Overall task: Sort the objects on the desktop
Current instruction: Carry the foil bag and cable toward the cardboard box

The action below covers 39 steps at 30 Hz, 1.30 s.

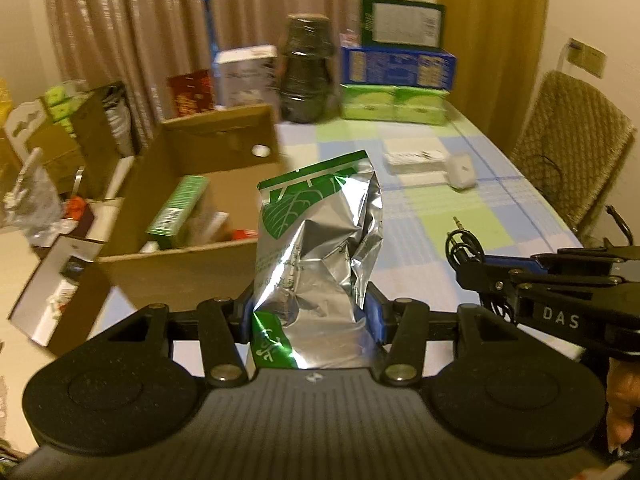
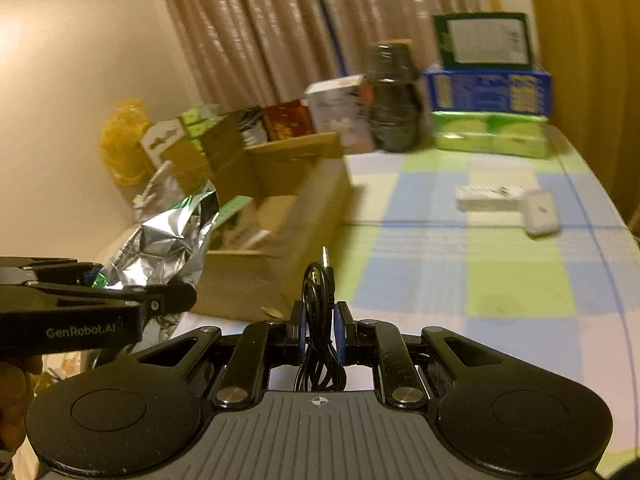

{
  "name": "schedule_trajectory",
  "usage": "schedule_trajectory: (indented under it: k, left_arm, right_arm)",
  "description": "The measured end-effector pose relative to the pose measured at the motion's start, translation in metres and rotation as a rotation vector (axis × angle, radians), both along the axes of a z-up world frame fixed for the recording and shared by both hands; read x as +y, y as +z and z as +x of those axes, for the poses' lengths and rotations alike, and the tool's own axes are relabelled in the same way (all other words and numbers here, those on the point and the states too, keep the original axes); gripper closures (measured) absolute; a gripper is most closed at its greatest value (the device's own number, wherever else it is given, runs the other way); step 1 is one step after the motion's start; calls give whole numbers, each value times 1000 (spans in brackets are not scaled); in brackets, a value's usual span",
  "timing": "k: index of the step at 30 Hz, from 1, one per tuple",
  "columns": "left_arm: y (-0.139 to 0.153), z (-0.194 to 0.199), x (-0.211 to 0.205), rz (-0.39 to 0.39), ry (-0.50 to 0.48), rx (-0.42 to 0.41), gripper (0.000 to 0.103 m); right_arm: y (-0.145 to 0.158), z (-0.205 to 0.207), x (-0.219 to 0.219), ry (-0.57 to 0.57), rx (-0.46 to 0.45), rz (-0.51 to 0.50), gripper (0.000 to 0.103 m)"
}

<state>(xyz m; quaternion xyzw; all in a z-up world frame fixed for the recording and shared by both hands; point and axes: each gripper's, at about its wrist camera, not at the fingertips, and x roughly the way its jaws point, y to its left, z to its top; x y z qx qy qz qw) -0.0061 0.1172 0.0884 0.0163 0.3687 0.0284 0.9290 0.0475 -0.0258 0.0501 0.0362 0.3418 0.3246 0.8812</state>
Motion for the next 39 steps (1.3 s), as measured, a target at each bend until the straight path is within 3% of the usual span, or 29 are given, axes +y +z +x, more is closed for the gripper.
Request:
schedule_trajectory:
  k: [7, 16, 27, 39]
  left_arm:
    - [18, -4, 56, 19, 85, -31, 57]
    - [33, 22, 109, 29, 118, -51, 57]
    - [34, 73, 147, -1, 109, -34, 57]
    - [23, 133, 162, -1, 75, 3, 57]
  right_arm:
    - [14, 7, 56, 79, -28, 9, 92]
    - [26, 32, 103, 124, -57, 10, 92]
    - [23, 78, 133, 115, -50, 17, 92]
    - [5, 130, 160, 82, 3, 10, 92]
